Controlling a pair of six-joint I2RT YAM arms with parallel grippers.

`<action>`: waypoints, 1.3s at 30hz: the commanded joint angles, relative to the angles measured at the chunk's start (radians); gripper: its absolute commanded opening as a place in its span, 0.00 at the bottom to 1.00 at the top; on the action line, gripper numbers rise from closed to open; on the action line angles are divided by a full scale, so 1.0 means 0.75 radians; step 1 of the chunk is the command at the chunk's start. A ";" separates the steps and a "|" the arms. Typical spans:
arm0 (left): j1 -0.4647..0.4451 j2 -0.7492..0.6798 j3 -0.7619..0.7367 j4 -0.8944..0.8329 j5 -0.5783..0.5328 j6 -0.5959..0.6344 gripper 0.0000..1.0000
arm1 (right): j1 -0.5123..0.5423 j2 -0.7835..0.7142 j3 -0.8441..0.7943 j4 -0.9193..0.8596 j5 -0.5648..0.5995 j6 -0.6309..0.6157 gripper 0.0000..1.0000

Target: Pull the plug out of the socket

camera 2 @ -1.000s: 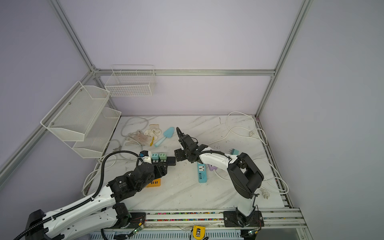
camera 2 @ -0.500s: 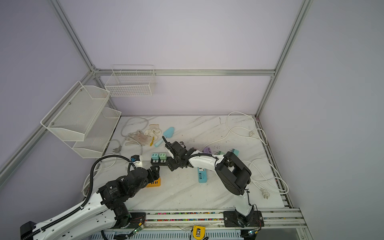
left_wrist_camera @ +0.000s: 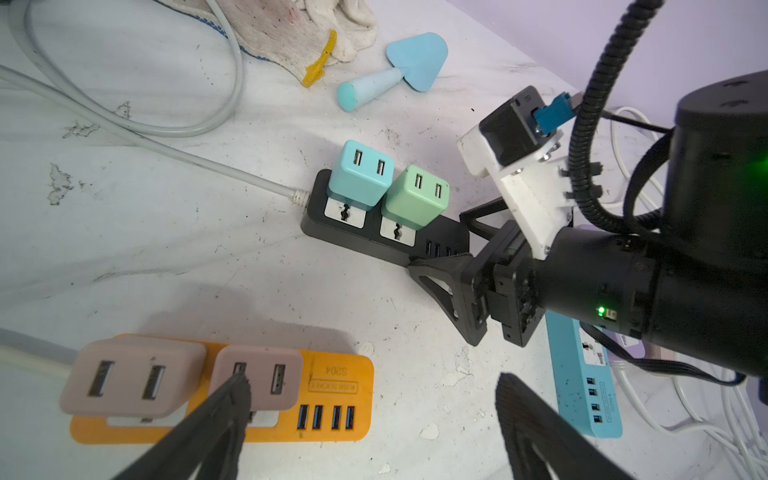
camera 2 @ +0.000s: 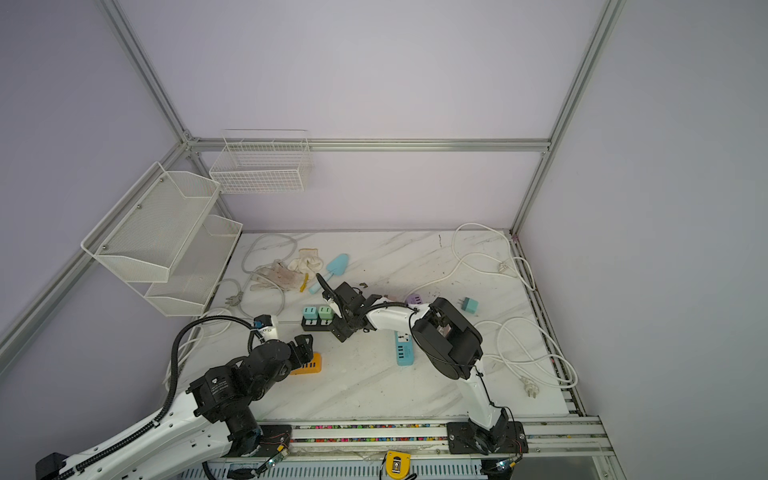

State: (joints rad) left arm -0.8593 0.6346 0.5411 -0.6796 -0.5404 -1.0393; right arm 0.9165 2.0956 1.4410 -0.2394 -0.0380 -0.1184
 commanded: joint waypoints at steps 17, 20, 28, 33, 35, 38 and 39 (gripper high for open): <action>0.009 -0.046 -0.068 -0.024 -0.055 -0.057 0.94 | 0.018 0.044 -0.004 0.024 -0.112 -0.124 0.68; 0.009 -0.047 -0.064 -0.024 -0.049 -0.056 0.94 | 0.020 0.022 -0.038 0.044 -0.118 -0.123 0.64; 0.011 -0.052 -0.066 -0.015 -0.042 -0.062 0.95 | 0.043 -0.104 -0.182 0.124 -0.047 0.007 0.52; 0.011 -0.050 -0.067 0.004 -0.029 -0.060 0.95 | 0.071 -0.202 -0.302 0.134 0.018 0.135 0.46; 0.011 -0.044 -0.065 0.009 -0.022 -0.061 0.95 | 0.081 -0.271 -0.371 0.147 0.037 0.188 0.46; 0.011 -0.037 -0.065 0.026 -0.009 -0.057 0.95 | 0.086 -0.363 -0.464 0.150 0.078 0.286 0.45; 0.010 -0.030 -0.064 0.034 -0.005 -0.057 0.95 | 0.089 -0.387 -0.487 0.146 0.092 0.315 0.44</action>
State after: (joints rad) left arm -0.8574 0.6079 0.5243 -0.6945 -0.5461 -1.0645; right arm 0.9756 1.8744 1.1110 -0.1280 -0.0273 0.0212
